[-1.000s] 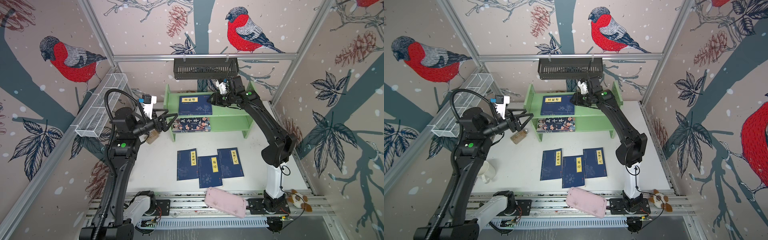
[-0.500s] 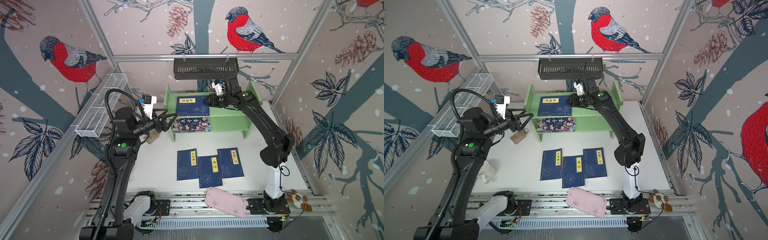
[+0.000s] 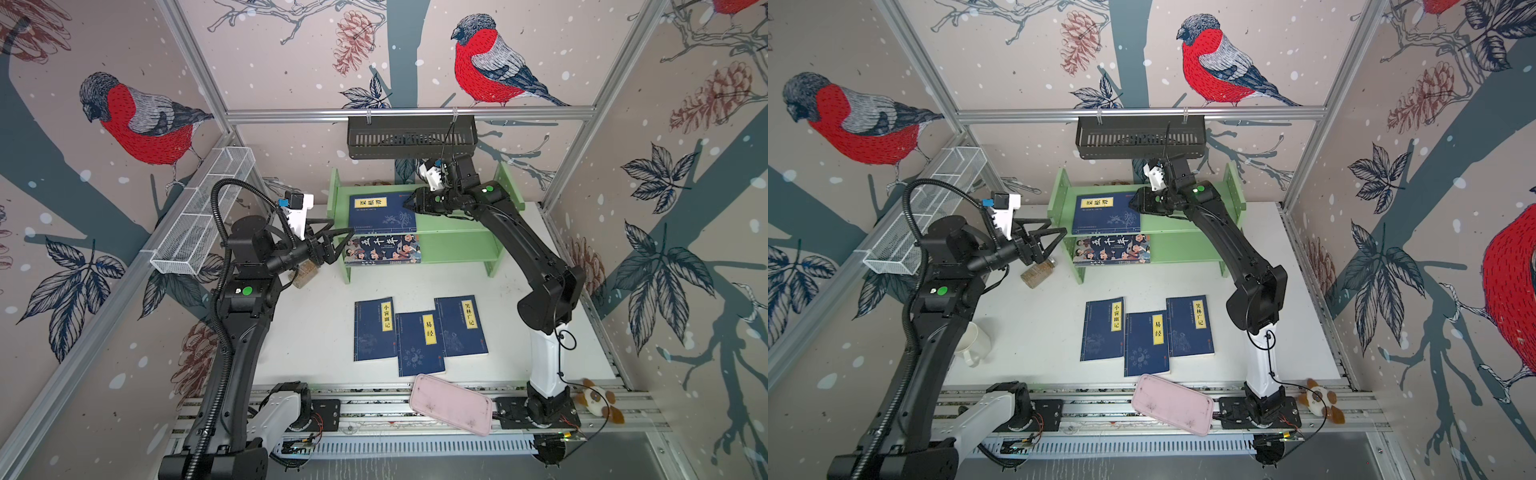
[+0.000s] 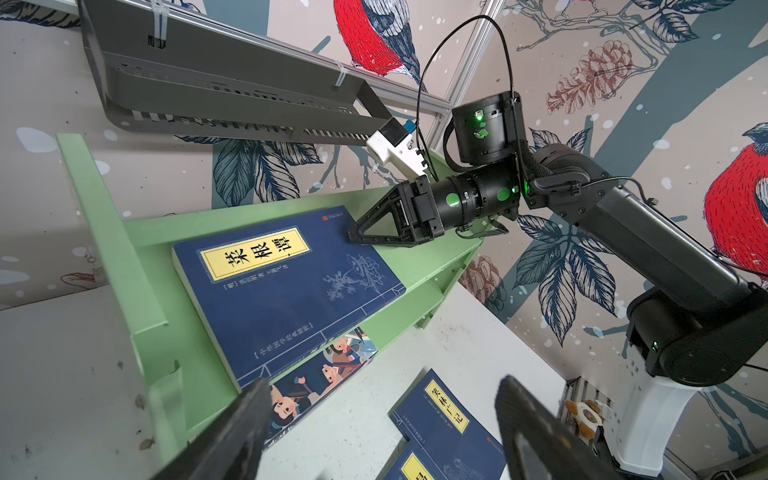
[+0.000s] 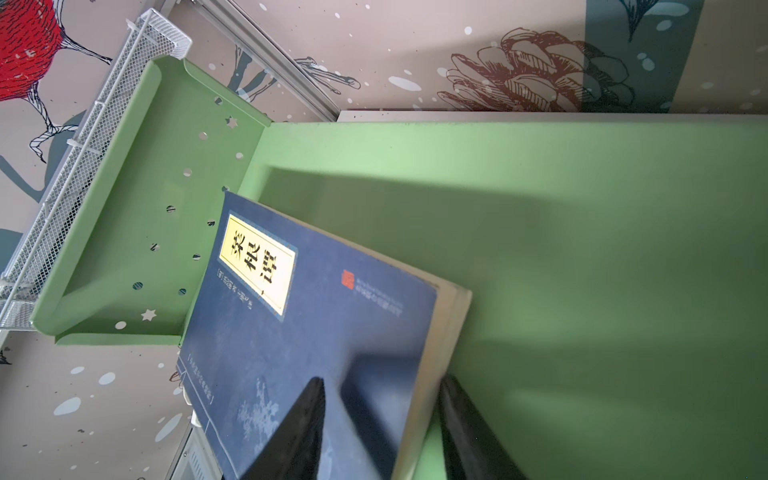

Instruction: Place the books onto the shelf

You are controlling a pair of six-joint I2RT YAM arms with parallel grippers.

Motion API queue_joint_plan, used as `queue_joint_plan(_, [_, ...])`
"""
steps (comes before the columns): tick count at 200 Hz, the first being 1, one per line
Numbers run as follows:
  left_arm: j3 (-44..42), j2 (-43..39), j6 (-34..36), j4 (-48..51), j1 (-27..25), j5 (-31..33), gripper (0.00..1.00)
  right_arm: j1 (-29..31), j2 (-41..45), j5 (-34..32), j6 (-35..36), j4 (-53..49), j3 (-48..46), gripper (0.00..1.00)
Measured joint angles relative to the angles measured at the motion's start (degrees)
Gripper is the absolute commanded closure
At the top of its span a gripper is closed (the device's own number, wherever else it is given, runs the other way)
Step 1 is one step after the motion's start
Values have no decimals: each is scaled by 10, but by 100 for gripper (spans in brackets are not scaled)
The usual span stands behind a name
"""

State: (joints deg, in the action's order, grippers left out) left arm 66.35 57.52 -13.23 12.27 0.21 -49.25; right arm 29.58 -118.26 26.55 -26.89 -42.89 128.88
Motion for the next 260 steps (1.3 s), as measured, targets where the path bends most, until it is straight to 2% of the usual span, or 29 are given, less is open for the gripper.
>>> queue_joint_plan(29, [0, -1, 6, 0, 0, 15, 15, 3, 0, 0, -3, 0, 0, 53])
queue_joint_plan(134, [5, -18, 109, 43, 0, 126, 15, 16, 0, -1, -31, 6, -1, 52])
queue_joint_plan(153, [-4, -25, 139, 53, 0, 163, 15, 18, 0, 0, -37, 10, -1, 51])
queue_joint_plan(187, [-20, -30, 203, 78, 0, 193, 15, 18, 3, 0, -49, 16, -4, 48])
queue_joint_plan(223, [-68, -36, 256, 81, 0, 224, 15, 11, 49, -17, -61, 21, -53, 48])
queue_joint_plan(260, [-103, -38, 300, 76, 0, 225, 15, 16, 108, -23, -66, 46, -129, 50])
